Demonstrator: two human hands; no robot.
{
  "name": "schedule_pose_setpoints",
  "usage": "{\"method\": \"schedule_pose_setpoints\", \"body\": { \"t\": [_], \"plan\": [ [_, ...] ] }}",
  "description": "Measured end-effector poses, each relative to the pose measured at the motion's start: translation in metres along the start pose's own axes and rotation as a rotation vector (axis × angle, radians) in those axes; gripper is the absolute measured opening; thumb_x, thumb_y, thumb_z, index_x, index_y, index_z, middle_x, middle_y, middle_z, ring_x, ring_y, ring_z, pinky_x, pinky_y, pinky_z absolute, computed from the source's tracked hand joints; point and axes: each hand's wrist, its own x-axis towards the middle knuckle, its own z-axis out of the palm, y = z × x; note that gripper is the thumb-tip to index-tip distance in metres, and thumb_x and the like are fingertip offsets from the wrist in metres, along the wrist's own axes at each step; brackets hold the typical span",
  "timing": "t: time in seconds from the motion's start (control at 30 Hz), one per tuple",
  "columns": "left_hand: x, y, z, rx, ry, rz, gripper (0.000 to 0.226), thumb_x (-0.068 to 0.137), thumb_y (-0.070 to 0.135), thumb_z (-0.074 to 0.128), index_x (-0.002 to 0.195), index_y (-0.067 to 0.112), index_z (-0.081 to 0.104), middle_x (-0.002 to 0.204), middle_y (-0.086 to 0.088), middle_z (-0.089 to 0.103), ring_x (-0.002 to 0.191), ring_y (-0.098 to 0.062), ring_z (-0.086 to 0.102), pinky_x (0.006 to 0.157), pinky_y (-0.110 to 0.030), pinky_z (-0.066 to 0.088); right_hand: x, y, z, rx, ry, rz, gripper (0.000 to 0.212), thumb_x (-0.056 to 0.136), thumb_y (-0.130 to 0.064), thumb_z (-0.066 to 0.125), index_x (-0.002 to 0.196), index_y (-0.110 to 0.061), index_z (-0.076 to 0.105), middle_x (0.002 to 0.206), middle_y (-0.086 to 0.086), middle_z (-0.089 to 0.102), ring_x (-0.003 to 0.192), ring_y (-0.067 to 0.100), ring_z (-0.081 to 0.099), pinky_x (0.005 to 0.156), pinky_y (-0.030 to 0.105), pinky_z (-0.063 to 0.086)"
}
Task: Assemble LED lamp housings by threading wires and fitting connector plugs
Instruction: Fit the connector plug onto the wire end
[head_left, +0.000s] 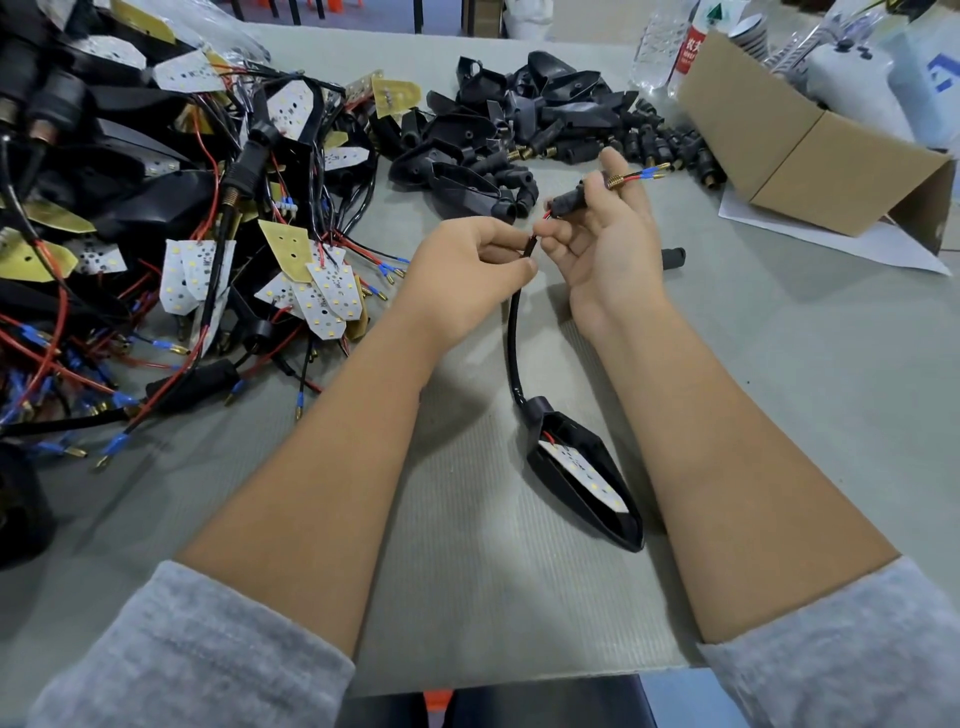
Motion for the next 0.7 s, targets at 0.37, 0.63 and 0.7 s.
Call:
{"method": "schedule_pose_setpoints", "body": {
  "t": [0.37,0.63,0.7],
  "plan": [
    [0.0034,0.0006,-0.0025,-0.057,0.093,-0.002,0.023,0.094,0.001,0.052,0.094,0.022,0.061,0.073,0.000,0.060,0.067,-0.010,0.053,0.073,-0.023,0.047,0.0007,-0.0033,-0.0011,-0.048,0.043,0.062,0.032,0.105,-0.033,0.037,0.097,-0.020,0.065,0.074,0.005,0.059,0.053,0.014,0.056,0.054,0.022,0.046],
    [0.0026,0.0027,-0.0075,-0.054,0.090,0.012,0.028,0.098,0.006,0.048,0.096,0.030,0.062,0.071,0.004,0.052,0.052,0.000,0.044,0.052,-0.016,0.036,-0.0001,-0.0045,-0.0016,-0.033,0.018,0.090,0.039,0.105,-0.037,0.036,0.098,-0.015,0.068,0.076,0.004,0.060,0.056,0.014,0.055,0.056,0.023,0.046],
    [0.0025,0.0029,-0.0082,-0.028,0.086,0.014,0.025,0.098,0.008,0.049,0.100,0.028,0.063,0.071,0.004,0.056,0.049,0.004,0.045,0.051,-0.014,0.035,0.0001,-0.0035,-0.0018,-0.011,0.030,0.076,0.037,0.105,-0.036,0.037,0.098,-0.016,0.068,0.072,0.000,0.058,0.054,0.012,0.053,0.055,0.022,0.045]
  ]
}}
